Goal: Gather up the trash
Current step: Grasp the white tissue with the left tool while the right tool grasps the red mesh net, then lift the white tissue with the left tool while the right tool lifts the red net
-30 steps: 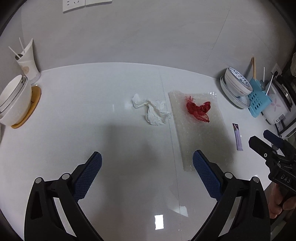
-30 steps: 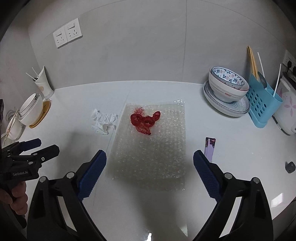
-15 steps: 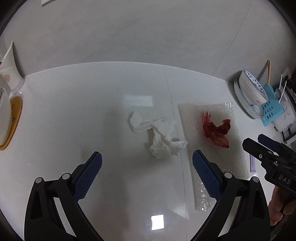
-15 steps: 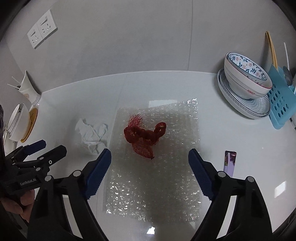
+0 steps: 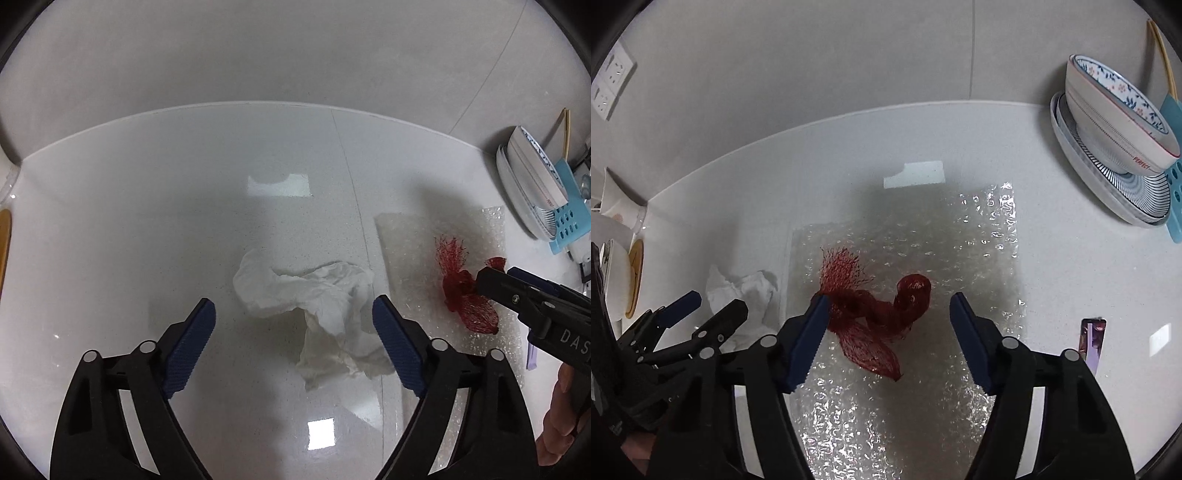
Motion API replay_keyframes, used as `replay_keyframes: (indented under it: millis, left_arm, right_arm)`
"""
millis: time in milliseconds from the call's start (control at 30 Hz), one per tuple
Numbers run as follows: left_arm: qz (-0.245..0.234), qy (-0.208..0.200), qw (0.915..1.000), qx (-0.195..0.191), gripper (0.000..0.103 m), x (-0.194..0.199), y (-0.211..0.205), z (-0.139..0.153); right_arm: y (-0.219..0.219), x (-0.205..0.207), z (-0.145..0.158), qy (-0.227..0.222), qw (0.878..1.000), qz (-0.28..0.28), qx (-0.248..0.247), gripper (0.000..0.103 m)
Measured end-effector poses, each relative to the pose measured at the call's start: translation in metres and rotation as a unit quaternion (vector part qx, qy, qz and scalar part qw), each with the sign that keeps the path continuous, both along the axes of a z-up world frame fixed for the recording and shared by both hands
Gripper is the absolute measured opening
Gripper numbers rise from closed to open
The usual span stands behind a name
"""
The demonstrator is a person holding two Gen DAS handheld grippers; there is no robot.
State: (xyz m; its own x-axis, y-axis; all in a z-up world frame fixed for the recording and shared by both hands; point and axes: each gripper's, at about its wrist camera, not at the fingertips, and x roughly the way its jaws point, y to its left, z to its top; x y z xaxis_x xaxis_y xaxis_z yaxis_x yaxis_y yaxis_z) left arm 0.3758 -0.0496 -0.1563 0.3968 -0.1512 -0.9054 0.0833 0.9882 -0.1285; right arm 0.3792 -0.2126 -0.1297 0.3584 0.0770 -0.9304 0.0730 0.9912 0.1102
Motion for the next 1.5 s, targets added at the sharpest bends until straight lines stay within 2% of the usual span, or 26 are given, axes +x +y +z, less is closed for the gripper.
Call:
replay_keyframes:
  millis: [167, 267, 333, 367, 400, 433, 600, 700, 1167, 1500]
  left_arm:
    - [-0.007, 0.01, 0.9999, 0.004, 0.064, 0.004, -0.005, -0.007]
    - [-0.005, 0.014, 0.9996, 0.025, 0.052, 0.009, -0.012, -0.009]
    - [-0.006, 0.017, 0.9995, 0.025, 0.032, 0.01, -0.013, -0.009]
    - [-0.005, 0.02, 0.9995, 0.026, 0.026, 0.01, -0.013, -0.009]
    - [-0.006, 0.023, 0.9994, 0.024, 0.014, 0.011, -0.013, -0.009]
    - [-0.007, 0.026, 0.9993, 0.025, 0.009, 0.011, -0.012, -0.009]
    - [-0.001, 0.029, 0.9993, 0.023, 0.006, 0.008, -0.003, -0.009]
    - [-0.002, 0.029, 0.9994, 0.02, 0.006, 0.002, -0.001, -0.005]
    - [-0.002, 0.009, 0.9999, -0.005, 0.006, -0.036, 0.018, 0.033]
    - [0.001, -0.003, 0.9999, -0.012, 0.006, -0.064, 0.014, 0.051]
  right_arm:
    - [0.0, 0.007, -0.011, 0.017, 1.0, -0.001, 0.004, 0.052]
    - [0.001, 0.009, -0.015, 0.023, 1.0, 0.0, 0.007, 0.05]
    - [0.002, 0.01, -0.016, 0.026, 1.0, 0.0, 0.013, 0.046]
    - [0.001, 0.012, -0.017, 0.027, 1.0, 0.0, 0.015, 0.044]
    - [0.002, 0.013, -0.018, 0.028, 1.0, 0.0, 0.015, 0.041]
    - [0.001, 0.013, -0.018, 0.027, 1.0, 0.001, 0.016, 0.039]
    - [0.005, 0.016, -0.021, 0.033, 0.999, 0.007, 0.029, 0.022]
    - [0.007, 0.016, -0.021, 0.032, 0.999, 0.007, 0.037, 0.016]
    - [0.004, -0.009, 0.02, -0.015, 0.999, 0.019, 0.041, 0.015]
    - [-0.002, -0.045, 0.043, -0.038, 0.999, 0.022, 0.03, 0.015]
